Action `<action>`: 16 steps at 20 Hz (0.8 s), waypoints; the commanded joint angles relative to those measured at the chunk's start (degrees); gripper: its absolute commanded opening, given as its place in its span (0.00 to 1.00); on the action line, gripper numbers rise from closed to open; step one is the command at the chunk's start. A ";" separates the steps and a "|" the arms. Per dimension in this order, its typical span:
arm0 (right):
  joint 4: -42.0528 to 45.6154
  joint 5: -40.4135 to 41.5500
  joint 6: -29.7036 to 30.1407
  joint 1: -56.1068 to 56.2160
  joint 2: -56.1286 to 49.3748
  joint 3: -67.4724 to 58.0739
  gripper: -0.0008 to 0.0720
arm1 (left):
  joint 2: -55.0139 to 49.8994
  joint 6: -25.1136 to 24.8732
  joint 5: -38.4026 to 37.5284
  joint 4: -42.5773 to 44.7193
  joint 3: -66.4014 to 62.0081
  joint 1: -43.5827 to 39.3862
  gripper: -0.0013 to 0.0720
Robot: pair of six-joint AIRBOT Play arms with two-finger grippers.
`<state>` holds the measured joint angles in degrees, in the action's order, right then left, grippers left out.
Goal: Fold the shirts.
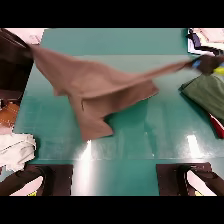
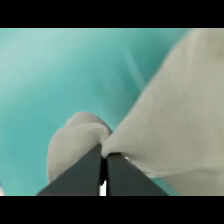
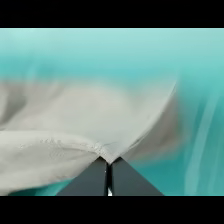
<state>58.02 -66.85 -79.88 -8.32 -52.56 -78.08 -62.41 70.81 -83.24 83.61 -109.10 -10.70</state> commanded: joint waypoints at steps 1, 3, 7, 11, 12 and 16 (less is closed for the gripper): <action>0.02 2.36 -1.11 -2.60 7.43 -11.43 0.04 | 4.61 1.90 -0.11 0.55 -11.04 0.02 0.05; 0.04 1.14 -1.36 -4.24 10.25 -15.74 0.04 | 8.66 1.95 0.59 -0.09 -11.28 0.04 0.05; 0.17 -3.69 -3.28 -9.33 12.33 -24.63 0.03 | 14.51 2.97 0.61 -0.46 -11.65 0.04 0.05; 0.00 -14.21 -5.79 -16.83 8.17 -34.69 0.03 | 15.50 2.71 0.15 -4.11 -12.13 0.02 0.05; -0.02 -18.14 -6.58 -17.97 6.01 -36.92 0.03 | 14.80 2.71 -0.04 -4.09 -12.13 0.02 0.05; 0.04 -29.33 -11.19 -16.52 -4.31 -37.68 0.03 | 9.97 2.21 -1.53 -4.09 -4.07 0.04 0.05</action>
<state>58.08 -87.35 -87.77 -25.02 -51.09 -114.59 -50.02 73.49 -83.22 80.07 -117.45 -10.70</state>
